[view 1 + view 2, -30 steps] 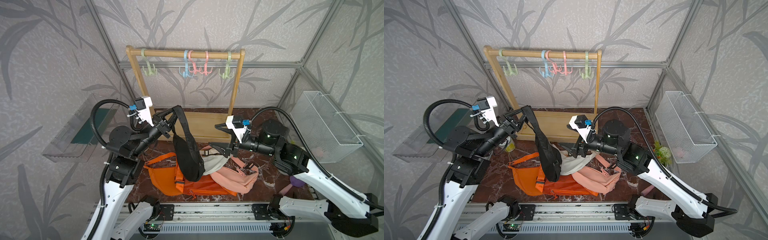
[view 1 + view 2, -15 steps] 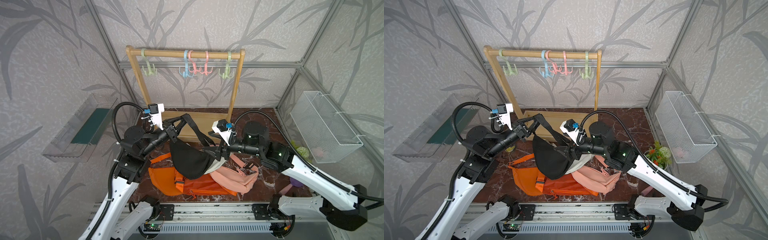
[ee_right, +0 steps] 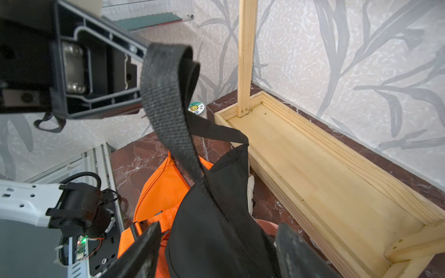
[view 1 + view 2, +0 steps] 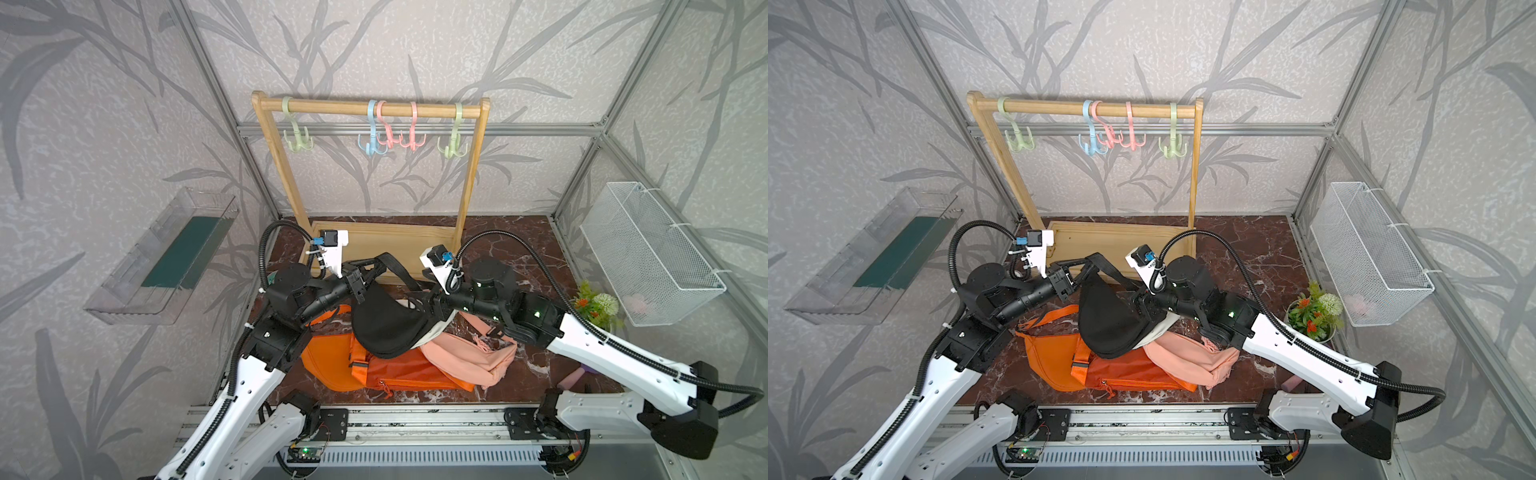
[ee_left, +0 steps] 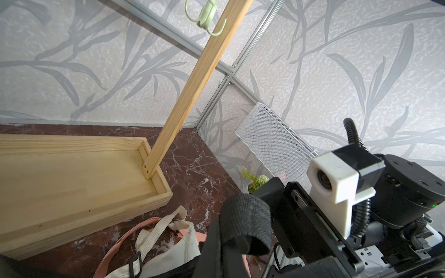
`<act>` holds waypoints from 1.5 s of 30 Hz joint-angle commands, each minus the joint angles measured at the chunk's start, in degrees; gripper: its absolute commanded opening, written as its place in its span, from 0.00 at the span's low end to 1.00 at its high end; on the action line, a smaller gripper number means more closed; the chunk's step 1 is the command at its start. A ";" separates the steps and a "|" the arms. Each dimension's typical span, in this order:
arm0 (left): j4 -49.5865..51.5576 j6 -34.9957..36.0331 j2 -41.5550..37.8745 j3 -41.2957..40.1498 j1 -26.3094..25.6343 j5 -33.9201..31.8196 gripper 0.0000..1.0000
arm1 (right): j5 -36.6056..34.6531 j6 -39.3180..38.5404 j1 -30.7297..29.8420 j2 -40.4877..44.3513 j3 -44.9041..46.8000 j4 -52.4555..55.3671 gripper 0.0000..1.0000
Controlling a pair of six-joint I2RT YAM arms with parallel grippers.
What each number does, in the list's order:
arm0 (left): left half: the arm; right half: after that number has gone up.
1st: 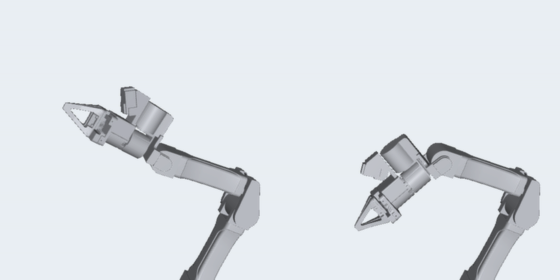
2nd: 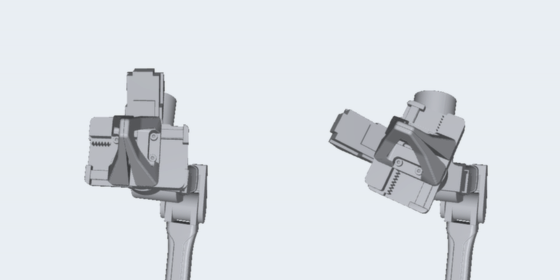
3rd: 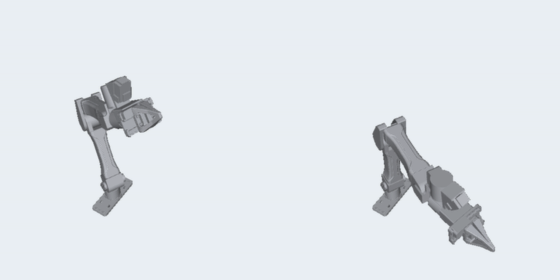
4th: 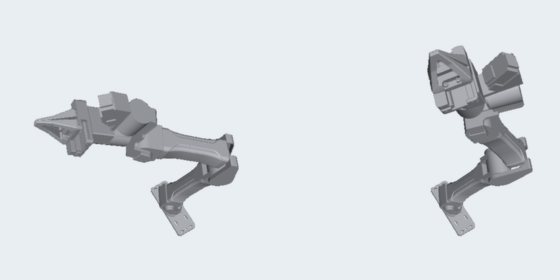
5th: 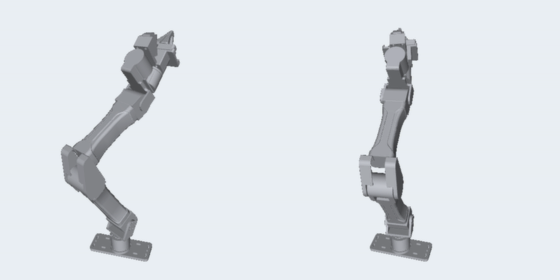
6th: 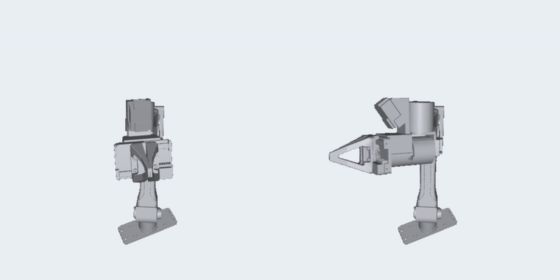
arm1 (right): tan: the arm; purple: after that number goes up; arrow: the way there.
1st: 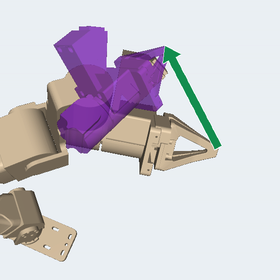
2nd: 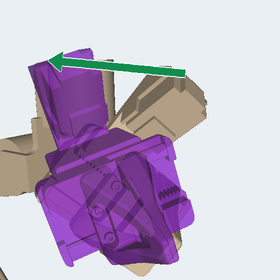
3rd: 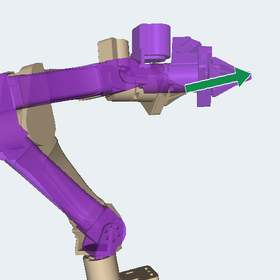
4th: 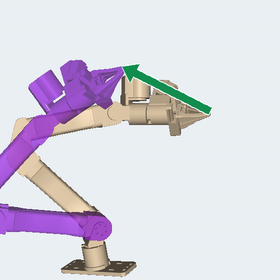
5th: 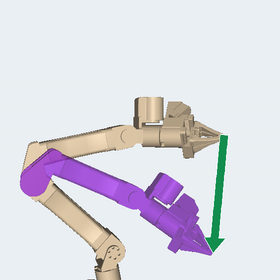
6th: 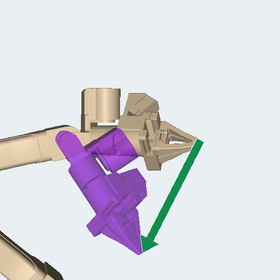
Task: Take the bag off the hook
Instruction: Place the bag inside the bag.
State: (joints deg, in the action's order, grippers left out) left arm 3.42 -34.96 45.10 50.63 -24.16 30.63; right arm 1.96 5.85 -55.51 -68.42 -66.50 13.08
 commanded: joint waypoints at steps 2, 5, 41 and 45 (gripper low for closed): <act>2.08 1.05 -1.96 -3.95 -1.06 -0.66 0.00 | -5.16 0.75 -0.38 2.53 2.71 -5.45 0.75; 5.08 4.20 -2.86 -5.60 -1.15 -2.88 0.06 | -7.74 0.29 -0.39 3.41 2.70 -3.93 0.75; -24.92 26.26 18.16 -21.45 22.62 -55.06 0.99 | -18.45 -5.56 46.75 6.72 43.92 -40.95 0.79; -29.78 26.31 20.55 -25.06 24.31 -54.85 0.99 | -11.14 -10.88 46.78 -1.87 47.53 -53.27 0.80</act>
State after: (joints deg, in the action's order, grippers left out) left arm -17.23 -9.98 65.41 26.72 -0.93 -23.14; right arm -15.14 -0.51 -8.78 -67.05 -20.14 -25.96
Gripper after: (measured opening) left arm 0.992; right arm 0.798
